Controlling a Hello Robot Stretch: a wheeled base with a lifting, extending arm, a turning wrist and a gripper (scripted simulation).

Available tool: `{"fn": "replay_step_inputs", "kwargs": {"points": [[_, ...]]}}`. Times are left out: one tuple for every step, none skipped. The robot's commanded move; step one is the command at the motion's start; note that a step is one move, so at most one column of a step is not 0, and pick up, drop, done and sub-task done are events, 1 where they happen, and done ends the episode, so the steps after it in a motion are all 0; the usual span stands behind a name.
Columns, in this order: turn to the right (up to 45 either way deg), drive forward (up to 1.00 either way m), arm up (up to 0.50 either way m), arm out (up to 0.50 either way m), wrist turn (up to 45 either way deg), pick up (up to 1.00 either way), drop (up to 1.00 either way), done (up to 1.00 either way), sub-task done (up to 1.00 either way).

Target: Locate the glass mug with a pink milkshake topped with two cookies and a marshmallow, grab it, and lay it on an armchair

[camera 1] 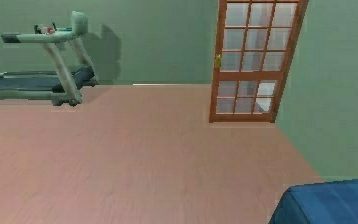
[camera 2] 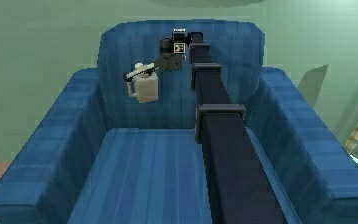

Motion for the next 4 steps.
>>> {"fn": "replay_step_inputs", "kwargs": {"points": [[0.0, 0.00, 0.00, 0.00, 39.0, 0.00, 0.00, 0.00, 0.00], [0.0, 0.00, -0.18, 0.00, 0.0, 0.00, 0.00, 0.00, 0.00], [0.0, 0.00, -0.32, 0.00, 0.0, 0.00, 0.00, 0.00, 0.00], [0.0, 0.00, 0.00, 0.00, 0.0, 0.00, 1.00, 0.00, 0.00]]}}
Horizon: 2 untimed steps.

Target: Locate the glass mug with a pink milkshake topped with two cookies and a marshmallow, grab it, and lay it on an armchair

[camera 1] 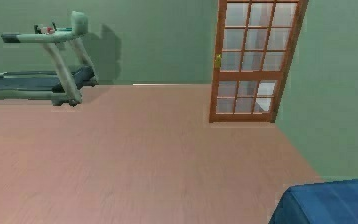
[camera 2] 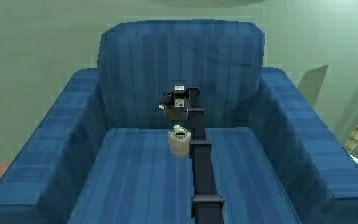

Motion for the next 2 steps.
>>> {"fn": "replay_step_inputs", "kwargs": {"points": [[0.0, 0.00, 0.10, 0.00, 0.0, 0.00, 0.00, 0.00, 0.00], [0.0, 0.00, 0.00, -0.08, 0.0, 0.00, 0.00, 0.00, 0.00]]}}
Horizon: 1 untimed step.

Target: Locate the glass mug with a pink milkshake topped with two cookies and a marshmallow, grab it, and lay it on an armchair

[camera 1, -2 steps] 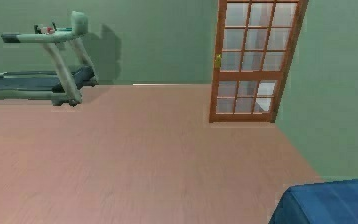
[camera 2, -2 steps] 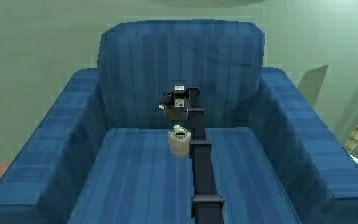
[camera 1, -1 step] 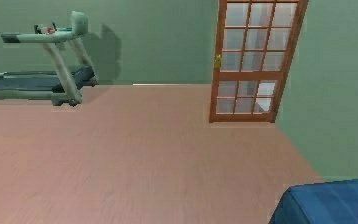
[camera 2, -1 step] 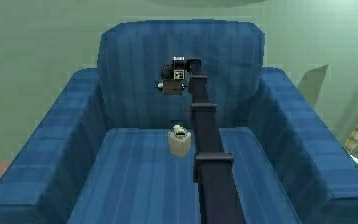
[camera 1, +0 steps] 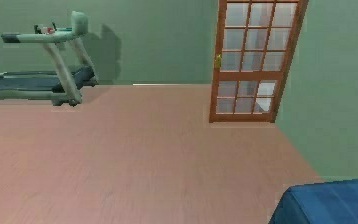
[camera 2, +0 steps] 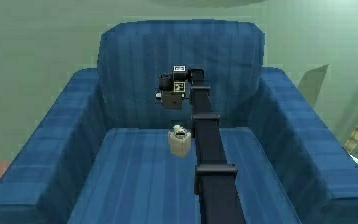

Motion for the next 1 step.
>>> {"fn": "replay_step_inputs", "kwargs": {"points": [[0.0, 0.00, 0.00, 0.00, 0.0, 0.00, 0.00, 1.00, 0.00]]}}
